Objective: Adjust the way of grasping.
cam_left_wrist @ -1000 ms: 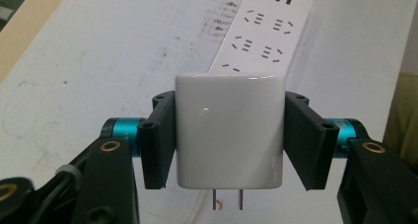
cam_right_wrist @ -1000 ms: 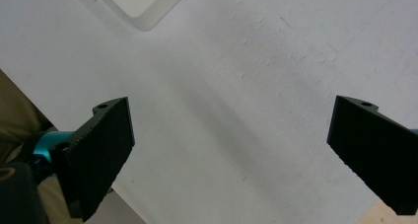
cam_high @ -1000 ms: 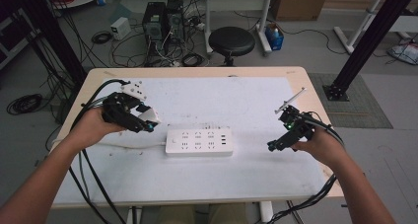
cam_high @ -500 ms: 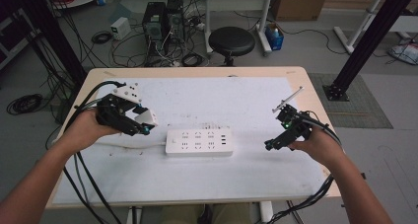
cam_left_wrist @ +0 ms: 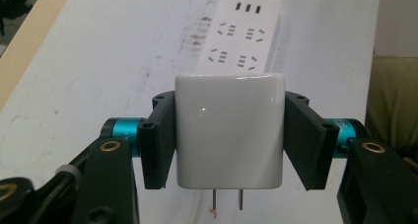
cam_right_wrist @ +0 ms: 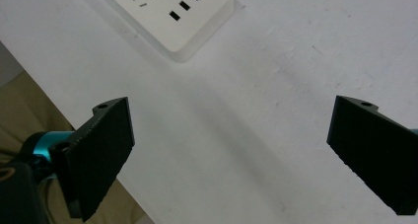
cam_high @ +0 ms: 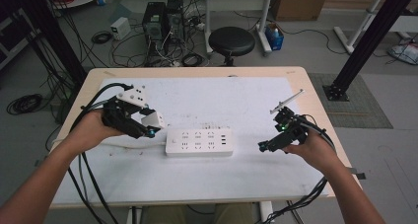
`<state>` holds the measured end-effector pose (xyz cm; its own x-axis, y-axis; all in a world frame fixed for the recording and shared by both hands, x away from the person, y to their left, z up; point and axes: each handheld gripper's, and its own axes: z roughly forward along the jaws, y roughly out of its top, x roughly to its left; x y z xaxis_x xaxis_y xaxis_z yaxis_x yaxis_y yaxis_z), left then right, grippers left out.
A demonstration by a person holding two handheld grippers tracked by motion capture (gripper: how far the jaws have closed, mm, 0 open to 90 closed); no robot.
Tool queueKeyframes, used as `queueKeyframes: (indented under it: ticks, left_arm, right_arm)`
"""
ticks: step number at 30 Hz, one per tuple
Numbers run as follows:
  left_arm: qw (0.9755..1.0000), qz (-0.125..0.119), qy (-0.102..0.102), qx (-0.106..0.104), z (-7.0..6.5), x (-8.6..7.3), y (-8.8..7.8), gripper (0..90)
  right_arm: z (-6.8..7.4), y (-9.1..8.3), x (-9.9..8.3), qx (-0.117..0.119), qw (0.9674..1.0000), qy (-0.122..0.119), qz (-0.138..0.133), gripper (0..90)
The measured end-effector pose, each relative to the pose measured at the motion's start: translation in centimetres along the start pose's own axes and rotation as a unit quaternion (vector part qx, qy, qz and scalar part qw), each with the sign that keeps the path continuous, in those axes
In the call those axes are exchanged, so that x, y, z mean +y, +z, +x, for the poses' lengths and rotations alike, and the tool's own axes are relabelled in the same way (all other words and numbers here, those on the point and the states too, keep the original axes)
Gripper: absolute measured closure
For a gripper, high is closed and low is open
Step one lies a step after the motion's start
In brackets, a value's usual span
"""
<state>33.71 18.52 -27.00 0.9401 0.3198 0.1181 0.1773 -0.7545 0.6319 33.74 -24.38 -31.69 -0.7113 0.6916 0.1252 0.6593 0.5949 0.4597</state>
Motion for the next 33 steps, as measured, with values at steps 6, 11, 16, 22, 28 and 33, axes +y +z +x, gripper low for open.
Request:
queueKeyframes:
  ticks: [6,11,16,22,28,33]
  left_arm:
    - [0.9998,-0.002,0.019,-0.008,-0.7,0.9,1.0,42.4]
    - [0.9995,0.002,0.03,-0.012,-1.0,1.8,1.9,42.4]
    - [0.999,-0.002,0.041,-0.017,-1.5,2.7,2.9,42.4]
    - [0.9981,-0.002,0.057,-0.025,-2.0,3.9,4.3,42.4]
    - [0.9972,-0.005,0.066,-0.035,-2.8,5.2,5.7,42.4]
    - [0.9966,-0.007,0.071,-0.043,-3.1,5.9,6.6,42.4]
  right_arm:
    - [0.3,0.0,0.2,0.035,0.9983,0.034,-0.031,3.3]
    - [0.7,0.1,0.4,0.068,0.9947,0.054,-0.054,3.3]
    - [1.0,-0.1,0.6,0.108,0.9875,0.084,-0.078,3.3]
    - [1.2,0.3,0.7,0.173,0.9703,0.134,-0.103,3.3]
    - [1.6,0.2,0.9,0.225,0.9515,0.169,-0.125,3.3]
    - [2.1,0.5,1.2,0.25,0.9414,0.189,-0.126,3.3]
